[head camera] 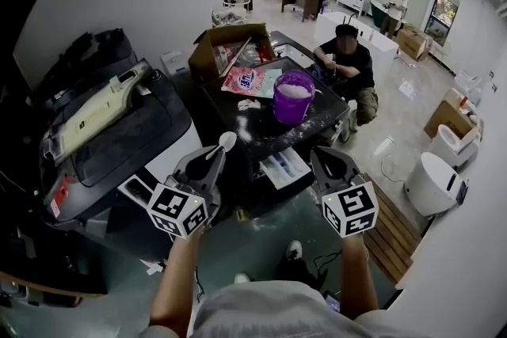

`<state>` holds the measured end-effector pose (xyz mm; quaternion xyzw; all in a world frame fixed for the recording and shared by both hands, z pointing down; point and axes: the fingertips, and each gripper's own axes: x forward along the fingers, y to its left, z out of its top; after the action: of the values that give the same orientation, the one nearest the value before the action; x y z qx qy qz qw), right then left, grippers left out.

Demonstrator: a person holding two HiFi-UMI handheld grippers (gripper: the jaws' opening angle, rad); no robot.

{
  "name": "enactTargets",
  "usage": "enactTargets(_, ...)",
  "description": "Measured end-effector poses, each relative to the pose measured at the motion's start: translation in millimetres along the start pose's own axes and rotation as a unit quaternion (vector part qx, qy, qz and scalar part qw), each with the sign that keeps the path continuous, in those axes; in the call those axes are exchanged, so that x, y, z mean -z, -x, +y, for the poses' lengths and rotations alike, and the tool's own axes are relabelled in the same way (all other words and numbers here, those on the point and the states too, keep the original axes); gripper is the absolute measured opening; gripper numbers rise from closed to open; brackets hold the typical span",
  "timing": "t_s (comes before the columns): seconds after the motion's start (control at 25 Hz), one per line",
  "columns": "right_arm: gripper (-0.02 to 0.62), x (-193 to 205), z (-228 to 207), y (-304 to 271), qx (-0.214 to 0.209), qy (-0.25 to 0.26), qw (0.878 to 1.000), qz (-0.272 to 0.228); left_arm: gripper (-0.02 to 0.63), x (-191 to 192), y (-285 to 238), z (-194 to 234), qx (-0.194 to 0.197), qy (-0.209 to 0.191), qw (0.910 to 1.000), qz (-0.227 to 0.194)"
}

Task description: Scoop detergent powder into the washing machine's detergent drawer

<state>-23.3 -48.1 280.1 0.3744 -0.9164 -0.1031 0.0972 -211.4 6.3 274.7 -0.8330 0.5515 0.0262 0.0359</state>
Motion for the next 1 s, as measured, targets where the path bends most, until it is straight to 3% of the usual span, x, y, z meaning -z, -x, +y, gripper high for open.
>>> enactTargets(1.0, 0.005, 11, 16, -30, -0.009, -0.005, 1.000, 0.011, 0.014, 14, 13, 24, -0.020, 0.018, 0.9995, 0.018)
